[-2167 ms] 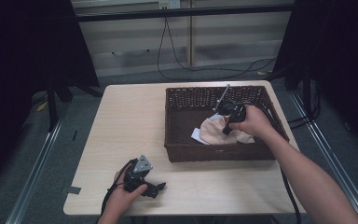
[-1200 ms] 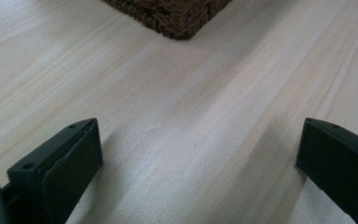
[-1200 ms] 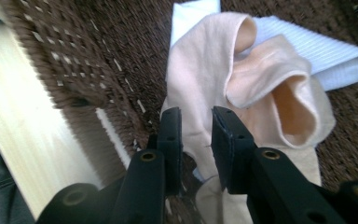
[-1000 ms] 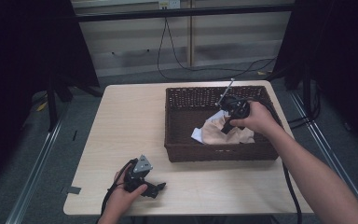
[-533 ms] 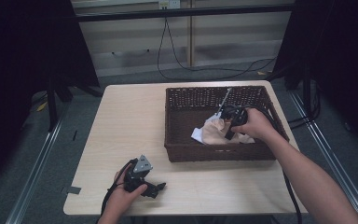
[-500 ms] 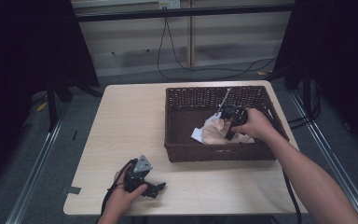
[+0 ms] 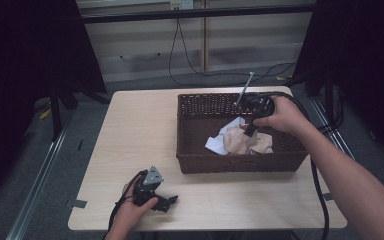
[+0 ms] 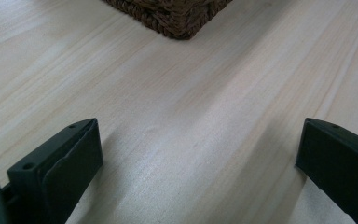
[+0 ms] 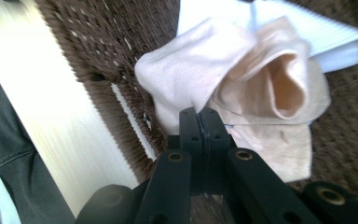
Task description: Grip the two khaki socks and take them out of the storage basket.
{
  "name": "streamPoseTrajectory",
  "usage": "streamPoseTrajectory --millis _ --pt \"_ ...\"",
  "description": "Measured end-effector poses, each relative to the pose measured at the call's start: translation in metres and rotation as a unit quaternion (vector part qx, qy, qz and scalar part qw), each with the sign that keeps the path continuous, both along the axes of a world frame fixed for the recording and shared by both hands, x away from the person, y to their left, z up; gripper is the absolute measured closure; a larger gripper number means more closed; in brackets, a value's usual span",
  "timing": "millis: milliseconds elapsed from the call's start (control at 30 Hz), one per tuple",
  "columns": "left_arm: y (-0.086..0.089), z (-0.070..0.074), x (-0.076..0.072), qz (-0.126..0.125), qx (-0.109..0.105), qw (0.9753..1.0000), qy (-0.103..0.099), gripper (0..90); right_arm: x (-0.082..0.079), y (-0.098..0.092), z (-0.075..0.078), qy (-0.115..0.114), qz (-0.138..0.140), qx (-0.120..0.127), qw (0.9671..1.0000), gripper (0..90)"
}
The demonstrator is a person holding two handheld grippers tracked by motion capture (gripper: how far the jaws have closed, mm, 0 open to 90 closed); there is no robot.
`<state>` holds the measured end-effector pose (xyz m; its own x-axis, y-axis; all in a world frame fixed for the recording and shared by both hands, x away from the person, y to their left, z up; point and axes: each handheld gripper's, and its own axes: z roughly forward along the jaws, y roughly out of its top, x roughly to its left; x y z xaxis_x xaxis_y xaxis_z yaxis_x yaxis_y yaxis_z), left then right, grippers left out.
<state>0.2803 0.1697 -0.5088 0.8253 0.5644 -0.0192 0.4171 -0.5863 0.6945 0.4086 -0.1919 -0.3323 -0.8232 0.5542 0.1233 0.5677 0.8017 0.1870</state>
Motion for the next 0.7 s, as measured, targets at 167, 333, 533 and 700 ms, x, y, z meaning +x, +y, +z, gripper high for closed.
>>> streamPoseTrajectory --millis 167,333,533,700 --pt "0.000 0.000 0.000 0.000 0.000 1.0000 0.000 0.0 -0.002 -0.001 0.024 -0.014 0.006 0.010 0.9998 90.0" --pt "0.000 0.000 0.000 0.000 0.000 1.0000 0.000 0.0 -0.004 -0.001 0.045 -0.022 0.011 0.014 0.9996 90.0" --pt "0.000 0.000 0.000 0.000 0.001 1.0000 0.000 0.0 -0.013 -0.004 0.066 -0.028 0.016 0.025 0.9992 90.0" --pt "0.000 0.000 0.000 0.000 0.000 1.0000 0.000 0.0 -0.022 -0.007 0.078 -0.032 0.021 0.032 0.9988 90.0"
